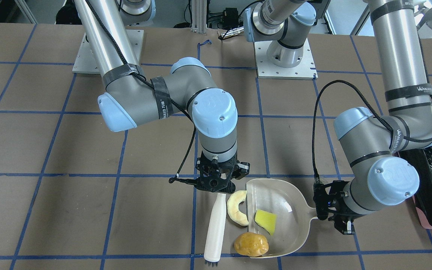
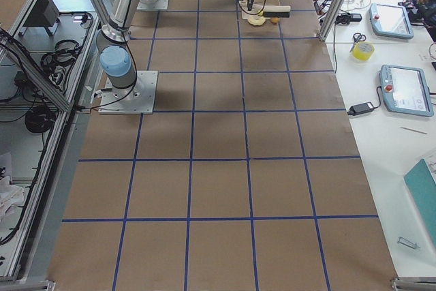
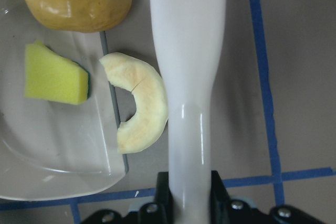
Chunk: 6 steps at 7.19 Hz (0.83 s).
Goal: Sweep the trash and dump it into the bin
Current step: 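Sweep the sponge, apple slice and potato into the dustpan with the right gripper's brush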
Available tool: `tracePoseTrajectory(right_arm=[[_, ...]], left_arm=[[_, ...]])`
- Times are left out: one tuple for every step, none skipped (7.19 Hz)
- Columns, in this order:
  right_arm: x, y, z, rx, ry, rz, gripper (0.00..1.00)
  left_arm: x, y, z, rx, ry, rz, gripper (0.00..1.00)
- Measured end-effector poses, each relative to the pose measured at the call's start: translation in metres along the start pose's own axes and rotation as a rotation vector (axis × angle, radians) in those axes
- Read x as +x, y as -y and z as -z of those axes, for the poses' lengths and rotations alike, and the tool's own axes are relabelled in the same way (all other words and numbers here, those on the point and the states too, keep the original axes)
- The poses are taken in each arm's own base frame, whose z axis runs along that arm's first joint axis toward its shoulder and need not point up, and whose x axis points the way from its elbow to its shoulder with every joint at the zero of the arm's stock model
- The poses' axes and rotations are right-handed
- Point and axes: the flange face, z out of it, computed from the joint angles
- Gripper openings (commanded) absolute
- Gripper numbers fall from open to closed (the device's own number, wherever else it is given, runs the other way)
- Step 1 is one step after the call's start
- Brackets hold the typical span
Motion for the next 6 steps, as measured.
tracePoseTrajectory(right_arm=[[0.006,0.009,-0.014,-0.005,-0.019,0.035,0.00],[0.012,0.018,-0.029,-0.008,-0.032,0.058,0.00],[0.017,0.026,-0.040,-0.010,-0.037,0.063,0.00],[0.022,0.030,-0.050,-0.020,-0.043,0.066,0.00],[0.024,0.029,-0.060,-0.045,-0.053,0.078,0.00],[0.024,0.025,-0.066,-0.080,-0.067,0.097,0.00]], left_arm=[[0.000,0.000,0.000,0.000,0.000,0.000,0.00],[0.000,0.000,-0.001,-0.001,-0.001,0.000,0.00],[-0.001,0.000,-0.001,-0.001,0.000,0.000,0.00],[-0.001,0.000,-0.001,-0.002,-0.001,0.000,0.00],[-0.001,0.000,-0.001,-0.004,-0.002,0.000,0.00],[-0.001,0.000,-0.002,-0.006,-0.004,0.000,0.00]])
